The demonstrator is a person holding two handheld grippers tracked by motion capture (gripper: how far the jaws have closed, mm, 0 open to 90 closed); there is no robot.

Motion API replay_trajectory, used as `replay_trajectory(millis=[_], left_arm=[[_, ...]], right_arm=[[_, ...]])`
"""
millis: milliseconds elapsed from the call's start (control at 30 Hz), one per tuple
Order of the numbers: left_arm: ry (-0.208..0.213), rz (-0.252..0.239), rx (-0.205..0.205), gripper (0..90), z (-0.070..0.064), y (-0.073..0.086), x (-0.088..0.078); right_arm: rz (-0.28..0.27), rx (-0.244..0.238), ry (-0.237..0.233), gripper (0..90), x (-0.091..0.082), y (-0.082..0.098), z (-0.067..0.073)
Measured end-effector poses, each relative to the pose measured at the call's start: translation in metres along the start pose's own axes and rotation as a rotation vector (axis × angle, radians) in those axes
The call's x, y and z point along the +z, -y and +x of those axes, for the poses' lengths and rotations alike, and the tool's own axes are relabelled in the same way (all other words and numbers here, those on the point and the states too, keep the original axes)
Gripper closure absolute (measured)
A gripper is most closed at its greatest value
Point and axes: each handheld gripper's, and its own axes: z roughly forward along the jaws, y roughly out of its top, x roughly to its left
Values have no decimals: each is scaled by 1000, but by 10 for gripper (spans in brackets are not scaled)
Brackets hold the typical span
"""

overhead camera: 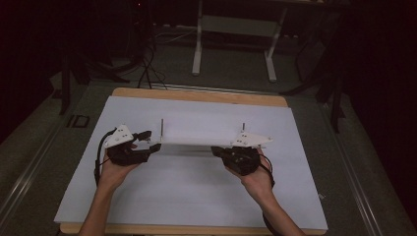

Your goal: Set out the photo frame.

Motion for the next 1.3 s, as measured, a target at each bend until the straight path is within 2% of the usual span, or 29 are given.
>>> replay_trajectory(millis=[100, 367, 400, 533, 700, 767, 900, 1300], left_arm=[[-8, -17, 6, 419, -1, -2, 1], [-26, -19, 22, 457, -2, -5, 6], [-34, -24, 10, 462, -2, -6, 6], [-52, -25, 16, 473, -2, -8, 7], [-58, -28, 12, 477, -1, -10, 8], [-59, -25, 8, 478, 0, -11, 8], [-65, -32, 0, 478, 1, -13, 9], [-68, -33, -22, 483, 8, -20, 13]], right_arm=[[-4, 2, 1, 900, 0, -2, -1], [-11, 4, 9, 900, 1, -6, -4], [-12, 3, 17, 900, 1, -8, -5], [-18, 2, 27, 899, -1, -9, -9], [-14, -19, 65, 855, -6, -5, -14], [-14, -12, 69, 840, -9, -2, -18], [-2, -35, 104, 821, -12, 4, -27], [-3, 14, 176, 770, -22, 25, -58]])
